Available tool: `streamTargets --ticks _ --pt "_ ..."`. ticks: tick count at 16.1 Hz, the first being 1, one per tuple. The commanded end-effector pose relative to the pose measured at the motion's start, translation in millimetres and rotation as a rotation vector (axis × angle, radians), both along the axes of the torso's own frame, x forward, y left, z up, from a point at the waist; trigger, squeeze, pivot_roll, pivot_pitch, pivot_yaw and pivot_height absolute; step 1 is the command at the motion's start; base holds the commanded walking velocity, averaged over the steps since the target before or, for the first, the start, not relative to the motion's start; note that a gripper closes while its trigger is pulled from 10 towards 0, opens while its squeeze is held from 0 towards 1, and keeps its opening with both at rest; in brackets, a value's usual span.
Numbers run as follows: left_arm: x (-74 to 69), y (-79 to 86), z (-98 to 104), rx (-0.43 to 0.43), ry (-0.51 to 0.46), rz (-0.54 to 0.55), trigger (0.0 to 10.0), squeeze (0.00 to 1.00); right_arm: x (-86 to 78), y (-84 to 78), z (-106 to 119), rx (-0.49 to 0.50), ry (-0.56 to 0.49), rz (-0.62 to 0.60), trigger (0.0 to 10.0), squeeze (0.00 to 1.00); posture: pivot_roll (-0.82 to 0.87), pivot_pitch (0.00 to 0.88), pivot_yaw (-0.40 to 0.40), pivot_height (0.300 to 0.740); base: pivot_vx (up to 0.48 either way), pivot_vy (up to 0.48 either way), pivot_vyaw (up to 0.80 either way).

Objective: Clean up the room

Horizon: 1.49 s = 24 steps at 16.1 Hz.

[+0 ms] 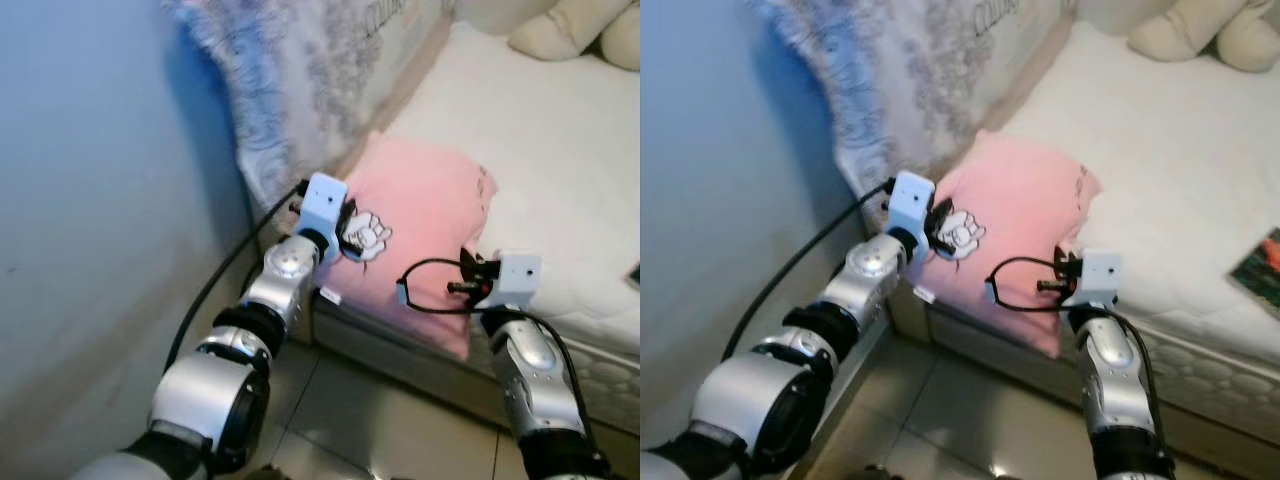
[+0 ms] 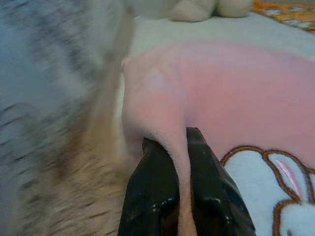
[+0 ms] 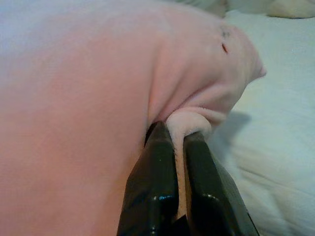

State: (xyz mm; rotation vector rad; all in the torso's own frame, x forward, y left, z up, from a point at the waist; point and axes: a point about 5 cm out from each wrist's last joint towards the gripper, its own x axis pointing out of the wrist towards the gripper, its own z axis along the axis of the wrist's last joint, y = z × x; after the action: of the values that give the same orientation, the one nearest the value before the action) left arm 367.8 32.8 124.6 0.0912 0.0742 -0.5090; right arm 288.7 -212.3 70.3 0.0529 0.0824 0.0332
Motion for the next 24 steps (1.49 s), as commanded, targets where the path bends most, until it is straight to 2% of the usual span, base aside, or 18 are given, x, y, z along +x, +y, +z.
streamTargets --ticks 1,3,9,13,16,24 --pt "3.5 -4.6 12.8 0.007 -0.056 -0.010 10.0 0.00 0.5 -6.1 7.3 -0.007 -0.036 -0.025 0.0 0.00 -0.13 0.000 0.031 0.740 0.000 0.000 0.00" --pt "3.7 -4.3 14.7 -0.020 -0.059 -0.023 10.0 0.00 -0.6 -5.5 6.8 -0.008 -0.036 -0.022 0.0 0.00 -0.13 0.000 0.031 0.740 0.000 0.000 0.00" --pt "6.2 -1.2 18.5 -0.028 -0.073 0.000 10.0 0.00 0.4 -2.1 7.6 -0.011 -0.041 -0.015 0.0 0.00 -0.13 0.000 0.037 0.740 0.469 0.000 0.00" --pt "11.5 0.9 27.5 -0.021 -0.085 0.007 10.0 0.00 10.1 -4.3 16.3 -0.007 -0.063 -0.033 0.0 0.00 -0.13 0.000 0.042 0.740 0.480 0.000 0.00" --pt "15.0 -5.9 39.8 -0.011 -0.109 -0.012 10.0 0.00 16.1 -4.0 22.2 -0.013 -0.082 -0.027 0.0 0.00 -0.13 0.000 0.045 0.740 0.480 0.000 0.00" --pt "13.2 -26.1 49.4 -0.017 -0.112 -0.056 10.0 0.00 11.6 -8.4 18.5 -0.008 -0.077 -0.050 0.0 0.00 -0.15 0.000 0.067 0.740 0.480 0.000 0.00"
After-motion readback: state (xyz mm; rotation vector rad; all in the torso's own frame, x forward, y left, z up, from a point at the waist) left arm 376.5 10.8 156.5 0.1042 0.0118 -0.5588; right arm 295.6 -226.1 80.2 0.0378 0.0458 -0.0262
